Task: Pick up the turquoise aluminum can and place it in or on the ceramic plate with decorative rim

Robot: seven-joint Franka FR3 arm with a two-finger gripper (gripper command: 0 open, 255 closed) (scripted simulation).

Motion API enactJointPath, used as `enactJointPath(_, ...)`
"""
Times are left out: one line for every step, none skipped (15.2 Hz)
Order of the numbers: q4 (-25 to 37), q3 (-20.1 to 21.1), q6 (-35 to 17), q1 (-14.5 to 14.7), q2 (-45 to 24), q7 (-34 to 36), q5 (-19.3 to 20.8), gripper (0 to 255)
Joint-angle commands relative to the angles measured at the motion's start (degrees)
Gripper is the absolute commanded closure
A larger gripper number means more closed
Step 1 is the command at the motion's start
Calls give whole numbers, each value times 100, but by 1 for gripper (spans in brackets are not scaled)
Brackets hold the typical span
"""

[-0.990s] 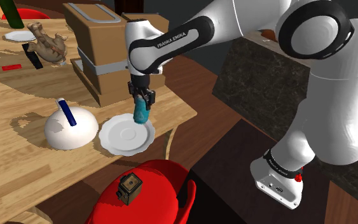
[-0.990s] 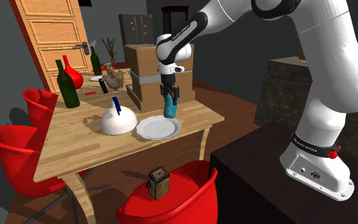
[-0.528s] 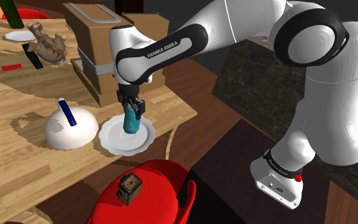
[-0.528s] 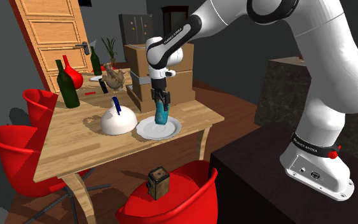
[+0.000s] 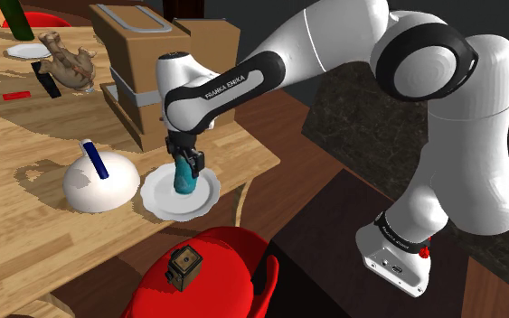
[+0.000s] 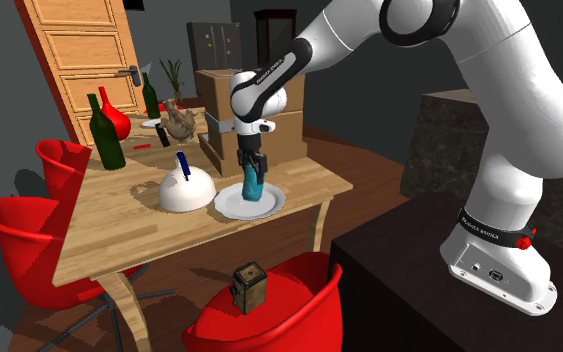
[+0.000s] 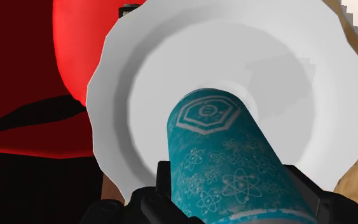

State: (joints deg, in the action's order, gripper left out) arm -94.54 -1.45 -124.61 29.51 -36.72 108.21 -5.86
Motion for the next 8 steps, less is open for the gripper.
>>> enactJointPath(-14, 2, -121, 2, -143, -2, -5, 255)
enactJointPath(-12, 4, -171, 1, -194, -7, -9, 255)
enactJointPath(-9, 6, -220, 0, -246, -12, -12, 255)
enactJointPath(-6, 8, -257, -1, -286, -16, -15, 255)
enactJointPath(-8, 8, -257, 0, -285, -16, -16, 255)
enactJointPath(-5, 8, -256, 0, -287, -16, -16, 255)
enactJointPath(-6, 10, -257, -3, -286, -14, -13, 255)
enactJointPath(-6, 13, -257, -5, -286, -13, -11, 255)
